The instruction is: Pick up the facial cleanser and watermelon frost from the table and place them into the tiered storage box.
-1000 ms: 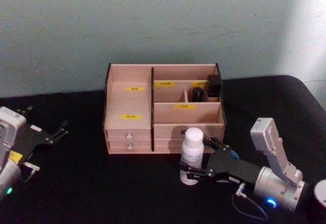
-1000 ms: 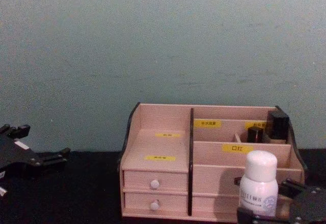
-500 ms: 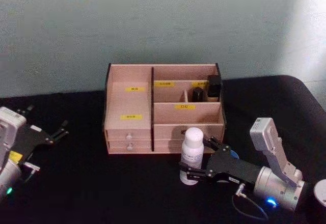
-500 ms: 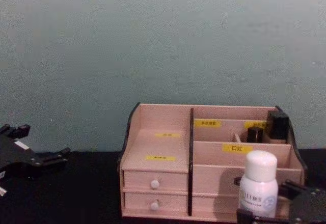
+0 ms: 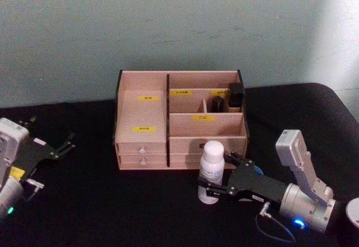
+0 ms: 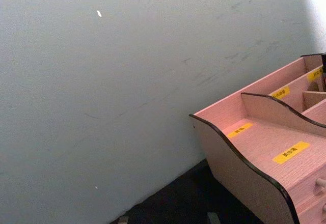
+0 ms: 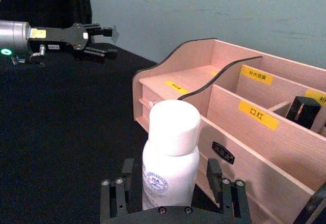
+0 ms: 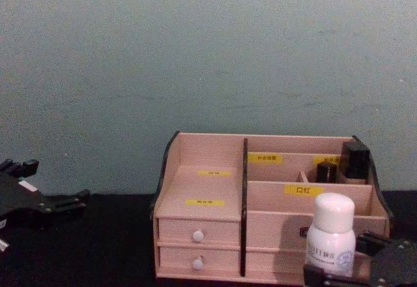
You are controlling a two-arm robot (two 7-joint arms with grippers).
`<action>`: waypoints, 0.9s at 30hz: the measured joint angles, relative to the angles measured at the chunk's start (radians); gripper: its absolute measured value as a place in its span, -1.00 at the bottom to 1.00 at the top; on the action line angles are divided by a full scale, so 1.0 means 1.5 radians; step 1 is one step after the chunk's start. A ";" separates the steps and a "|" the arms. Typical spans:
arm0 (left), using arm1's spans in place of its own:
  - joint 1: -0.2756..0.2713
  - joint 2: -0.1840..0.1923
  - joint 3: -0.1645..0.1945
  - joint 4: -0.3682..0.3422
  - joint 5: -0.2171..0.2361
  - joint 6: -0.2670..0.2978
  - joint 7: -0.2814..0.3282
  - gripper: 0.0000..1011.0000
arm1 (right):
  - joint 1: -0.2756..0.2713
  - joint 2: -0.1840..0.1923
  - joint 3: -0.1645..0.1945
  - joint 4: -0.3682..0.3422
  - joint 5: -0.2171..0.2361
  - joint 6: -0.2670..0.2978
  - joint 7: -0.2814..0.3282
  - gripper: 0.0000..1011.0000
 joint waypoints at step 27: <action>0.000 0.000 0.000 0.000 0.000 0.000 0.000 0.98 | 0.000 0.000 0.000 0.000 0.000 -0.001 0.000 0.18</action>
